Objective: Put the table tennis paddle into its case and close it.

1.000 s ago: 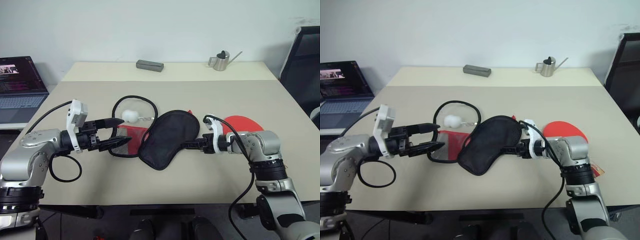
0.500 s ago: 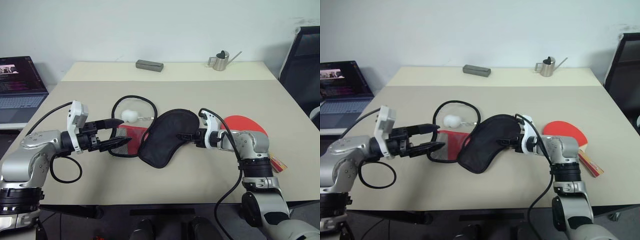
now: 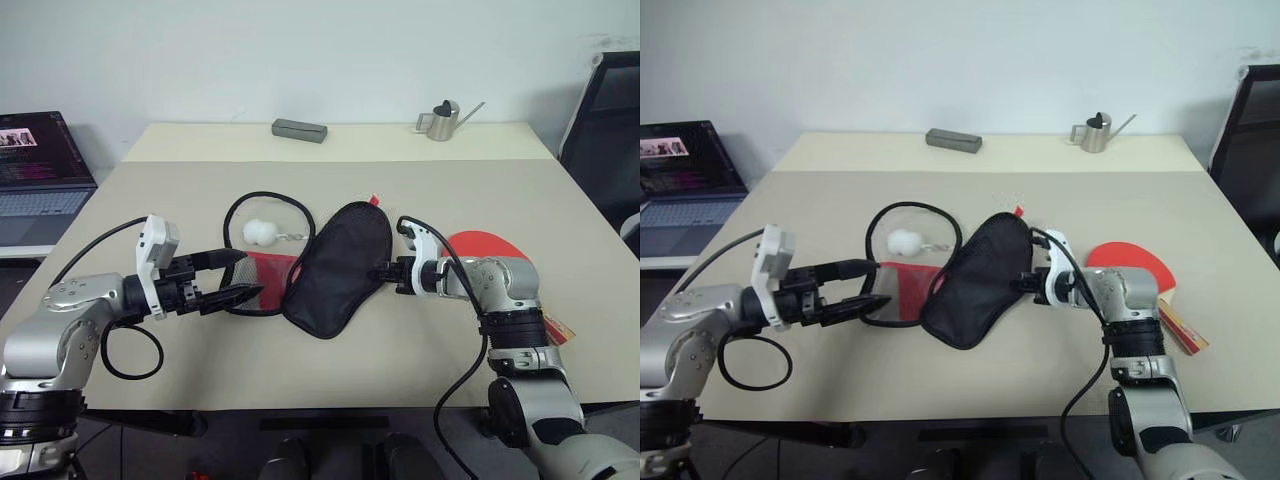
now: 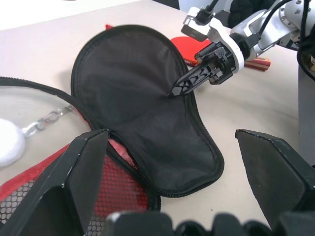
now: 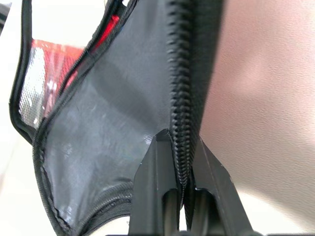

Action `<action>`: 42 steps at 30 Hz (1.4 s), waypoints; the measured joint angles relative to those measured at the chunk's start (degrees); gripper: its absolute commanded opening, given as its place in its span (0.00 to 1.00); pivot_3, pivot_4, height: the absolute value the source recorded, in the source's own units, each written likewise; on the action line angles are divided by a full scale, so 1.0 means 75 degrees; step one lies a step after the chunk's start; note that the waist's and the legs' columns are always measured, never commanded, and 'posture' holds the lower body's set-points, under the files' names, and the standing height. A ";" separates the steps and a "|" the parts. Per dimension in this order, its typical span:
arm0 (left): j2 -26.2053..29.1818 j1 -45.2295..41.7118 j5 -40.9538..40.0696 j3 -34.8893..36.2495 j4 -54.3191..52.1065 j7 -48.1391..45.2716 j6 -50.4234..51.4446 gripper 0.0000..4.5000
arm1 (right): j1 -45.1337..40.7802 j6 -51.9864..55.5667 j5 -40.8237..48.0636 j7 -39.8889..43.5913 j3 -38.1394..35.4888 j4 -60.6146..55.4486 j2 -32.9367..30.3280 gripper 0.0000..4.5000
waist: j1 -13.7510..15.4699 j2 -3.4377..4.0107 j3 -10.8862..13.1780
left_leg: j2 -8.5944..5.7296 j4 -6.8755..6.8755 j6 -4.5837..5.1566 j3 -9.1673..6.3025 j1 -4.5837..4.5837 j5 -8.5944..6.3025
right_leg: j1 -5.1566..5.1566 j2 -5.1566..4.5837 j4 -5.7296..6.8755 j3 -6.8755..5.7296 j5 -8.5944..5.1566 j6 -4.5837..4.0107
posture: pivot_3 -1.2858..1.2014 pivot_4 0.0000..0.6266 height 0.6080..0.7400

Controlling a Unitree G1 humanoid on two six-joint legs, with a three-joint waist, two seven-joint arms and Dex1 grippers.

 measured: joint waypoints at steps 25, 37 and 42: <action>-0.0166 -0.0424 0.0108 -0.0425 0.0020 -0.0072 -0.0008 1.00 | -0.2775 -0.3855 -0.2706 0.3685 0.2852 0.4712 -0.1392 0.01 | -0.0004 0.0001 0.0001 | -0.0001 -0.0006 -0.0001 0.0004 -0.0005 0.0000 | -0.0009 0.0000 -0.0003 0.0000 0.0000 0.0000 | 0.52 0.24 1.00; -0.0242 -0.0458 0.0205 -0.0547 0.0019 -0.0052 -0.0069 1.00 | -0.3769 -0.5850 -0.4114 0.4195 0.3094 0.6834 -0.1065 0.01 | -0.0006 0.0001 0.0002 | -0.0001 -0.0010 -0.0002 0.0005 -0.0004 0.0001 | -0.0012 0.0000 -0.0001 0.0002 0.0001 -0.0002 | 0.52 0.24 1.00; -0.0272 -0.0473 0.0224 -0.0558 0.0019 -0.0051 -0.0154 1.00 | -0.3929 -0.6239 -0.4304 0.3885 0.2882 0.7276 -0.0870 0.22 | -0.0006 0.0002 0.0002 | -0.0001 -0.0010 -0.0004 0.0004 -0.0005 0.0002 | -0.0013 0.0000 0.0001 0.0002 0.0002 -0.0004 | 0.52 0.24 1.00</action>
